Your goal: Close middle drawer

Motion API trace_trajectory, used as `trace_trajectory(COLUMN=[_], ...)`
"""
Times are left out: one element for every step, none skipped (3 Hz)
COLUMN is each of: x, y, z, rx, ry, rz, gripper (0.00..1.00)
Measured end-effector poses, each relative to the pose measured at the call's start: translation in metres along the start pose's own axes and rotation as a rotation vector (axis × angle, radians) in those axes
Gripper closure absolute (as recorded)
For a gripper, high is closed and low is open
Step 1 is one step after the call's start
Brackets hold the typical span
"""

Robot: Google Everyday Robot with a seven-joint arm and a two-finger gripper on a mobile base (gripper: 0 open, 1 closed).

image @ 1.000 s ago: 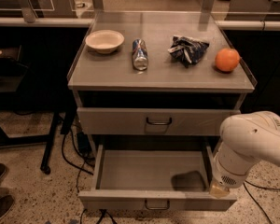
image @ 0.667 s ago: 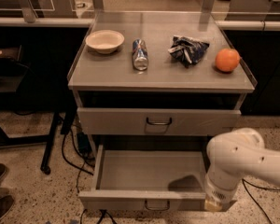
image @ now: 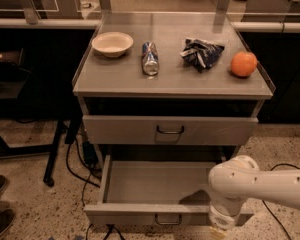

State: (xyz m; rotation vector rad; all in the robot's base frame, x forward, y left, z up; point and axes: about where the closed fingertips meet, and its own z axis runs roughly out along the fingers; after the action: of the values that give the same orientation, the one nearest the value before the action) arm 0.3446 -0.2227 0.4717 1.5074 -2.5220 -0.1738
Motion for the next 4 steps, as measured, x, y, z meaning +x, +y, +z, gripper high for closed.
trace_trajectory(x=[-0.008,-0.015,-0.028,-0.038], y=[-0.002,-0.017,-0.029,-0.039], z=[0.032,0.044,0.049,0.048], rx=[-0.03,-0.036,-0.039,-0.025], ry=[0.008,-0.017,-0.046,-0.056], rz=[0.011,0.005,-0.023,-0.044], gripper=[1.0,1.0,1.0,1.0])
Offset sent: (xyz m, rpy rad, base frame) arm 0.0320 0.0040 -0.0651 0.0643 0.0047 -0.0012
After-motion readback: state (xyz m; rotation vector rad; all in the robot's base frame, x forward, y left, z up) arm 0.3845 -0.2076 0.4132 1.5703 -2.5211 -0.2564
